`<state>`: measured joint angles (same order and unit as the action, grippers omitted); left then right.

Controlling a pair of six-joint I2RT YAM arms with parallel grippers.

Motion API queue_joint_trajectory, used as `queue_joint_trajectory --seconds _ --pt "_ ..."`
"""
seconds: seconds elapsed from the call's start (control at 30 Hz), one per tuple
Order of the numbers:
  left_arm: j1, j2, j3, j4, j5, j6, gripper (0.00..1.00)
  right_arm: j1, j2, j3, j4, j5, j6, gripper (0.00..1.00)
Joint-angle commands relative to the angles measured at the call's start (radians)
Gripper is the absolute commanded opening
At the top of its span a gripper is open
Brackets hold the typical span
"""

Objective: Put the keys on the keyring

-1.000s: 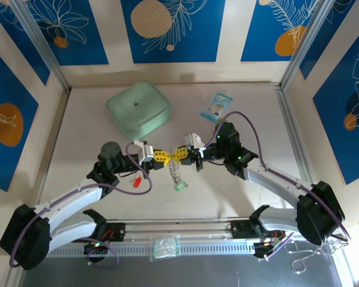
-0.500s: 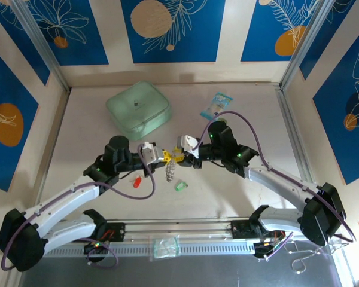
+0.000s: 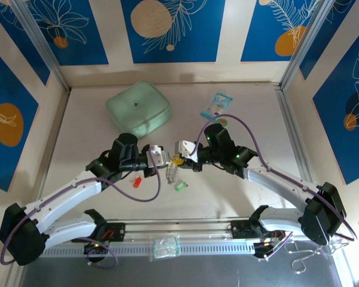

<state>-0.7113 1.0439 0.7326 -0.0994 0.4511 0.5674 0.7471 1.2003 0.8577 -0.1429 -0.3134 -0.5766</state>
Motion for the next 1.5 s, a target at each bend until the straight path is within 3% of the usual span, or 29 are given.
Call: queue_joint_trajectory --seconds 0.0,0.1,0.27,0.33,0.4,0.5,0.77,1.1,1.33,1.47 --pt "-0.009 -0.008 0.042 -0.01 0.026 0.012 0.0 0.007 -0.003 0.024 0.005 -0.009 -0.014 0.16" --pt "-0.01 -0.012 0.041 -0.015 0.029 0.011 0.0 0.009 -0.004 0.024 0.012 -0.006 -0.016 0.02" --pt "-0.009 -0.031 0.019 0.007 0.01 -0.013 0.0 0.006 -0.004 0.018 0.006 -0.017 -0.022 0.0" --pt "-0.005 -0.041 -0.005 0.031 -0.014 -0.033 0.21 0.0 -0.006 0.006 0.024 -0.036 -0.013 0.0" --pt "0.006 -0.053 -0.041 0.074 -0.013 -0.055 0.33 -0.007 -0.01 -0.007 0.052 -0.06 0.002 0.0" --pt "0.031 -0.062 -0.099 0.15 0.018 -0.099 0.36 -0.015 -0.013 -0.019 0.087 -0.099 0.026 0.0" --pt "0.06 -0.048 -0.154 0.249 0.11 -0.152 0.26 -0.021 -0.015 -0.033 0.103 -0.147 0.038 0.0" --pt "0.077 -0.049 -0.164 0.296 0.187 -0.173 0.24 -0.02 -0.016 -0.033 0.106 -0.172 0.043 0.0" --pt "0.085 -0.035 -0.153 0.289 0.212 -0.17 0.12 -0.023 -0.02 -0.041 0.156 -0.209 0.083 0.0" --pt "0.085 -0.049 -0.154 0.336 0.218 -0.187 0.0 -0.019 -0.01 -0.038 0.163 -0.217 0.091 0.0"
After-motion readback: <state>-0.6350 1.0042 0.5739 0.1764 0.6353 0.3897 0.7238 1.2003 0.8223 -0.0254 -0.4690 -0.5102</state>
